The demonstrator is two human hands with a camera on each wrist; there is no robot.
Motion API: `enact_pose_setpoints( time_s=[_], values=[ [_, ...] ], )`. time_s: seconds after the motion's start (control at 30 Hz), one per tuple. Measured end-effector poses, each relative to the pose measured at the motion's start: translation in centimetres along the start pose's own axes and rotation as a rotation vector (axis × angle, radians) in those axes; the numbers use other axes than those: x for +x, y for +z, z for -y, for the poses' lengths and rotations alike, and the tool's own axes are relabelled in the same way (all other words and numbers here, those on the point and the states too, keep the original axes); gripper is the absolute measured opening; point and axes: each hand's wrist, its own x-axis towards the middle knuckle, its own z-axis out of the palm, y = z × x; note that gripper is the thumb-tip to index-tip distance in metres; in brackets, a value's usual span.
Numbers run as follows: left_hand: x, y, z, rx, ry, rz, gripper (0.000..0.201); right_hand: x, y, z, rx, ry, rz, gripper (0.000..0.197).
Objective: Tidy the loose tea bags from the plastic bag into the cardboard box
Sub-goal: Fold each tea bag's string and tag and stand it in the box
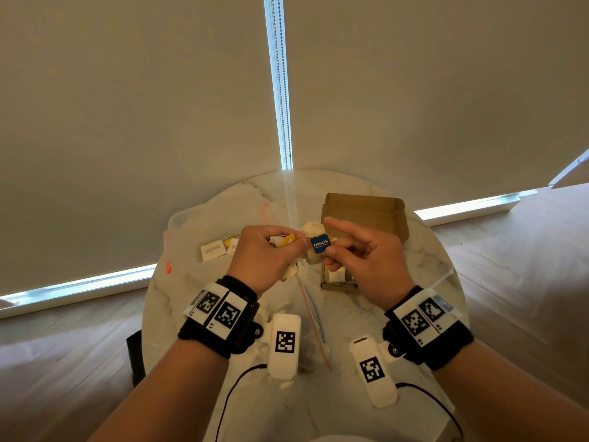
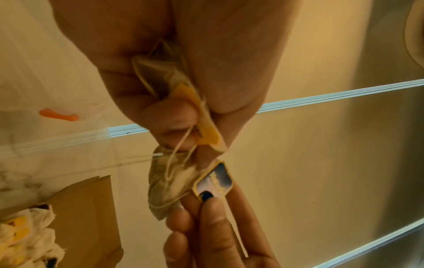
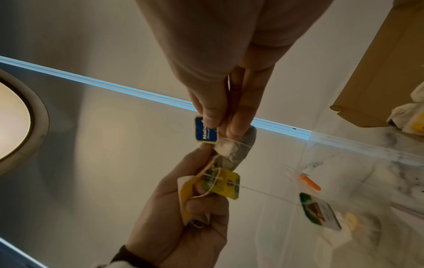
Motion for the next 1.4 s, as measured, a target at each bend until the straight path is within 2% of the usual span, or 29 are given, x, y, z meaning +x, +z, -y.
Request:
enact_pose_setpoints(
  time_s=[0.07,0.13,0.2,0.33,0.47,0.6,0.7,0.8,0.9,1.1,1.23,1.4],
  values=[
    [-0.1,0.0,-0.1,0.003,0.000,0.015,0.022,0.0,0.0,-0.1,-0.014,0.004,0.009,0.039],
    [-0.1,-0.1,-0.1,0.012,0.000,0.026,0.023,0.2,-0.2,-0.3,-0.035,0.009,0.007,0.029],
    [-0.2,-0.2,0.0,0.028,0.010,0.038,0.018,0.3,-0.4,-0.4,-0.086,-0.011,-0.007,0.019],
    [-0.5,-0.5,-0.2,0.072,0.050,0.057,0.006,0.6,-0.7,-0.5,-0.230,-0.086,-0.058,0.013],
    [-0.8,-0.9,-0.6,0.065,0.069,0.091,0.011,1.0,-1.5,-0.1,-0.185,-0.092,0.027,0.011],
    [-1.1,-1.0,-1.0,0.065,0.103,0.138,0.011,1.1,-1.6,0.6,-0.105,-0.007,0.041,0.017],
    [-1.2,-1.1,-0.9,0.059,0.112,0.173,0.010,1.2,-1.3,0.9,-0.036,0.082,0.044,0.031],
    [-1.1,-1.2,-0.6,0.059,0.108,0.200,0.013,1.6,-1.5,0.9,-0.026,0.179,0.114,0.024],
    [-0.8,-1.2,-0.5,0.085,0.118,0.190,0.013,2.3,-2.4,0.3,-0.035,0.231,0.124,0.017],
    [0.2,-1.0,0.1,0.009,0.046,-0.009,0.021,4.6,-6.8,-0.1,-0.041,0.272,-0.055,0.013],
    [0.8,-0.7,0.4,0.011,0.020,-0.029,0.017,6.3,-9.6,-2.5,-0.130,0.300,-0.142,0.016],
    [1.6,-0.3,1.3,0.060,-0.017,0.001,0.015,7.1,-9.3,-7.7,-0.294,0.444,-0.140,0.016]
  ],
)
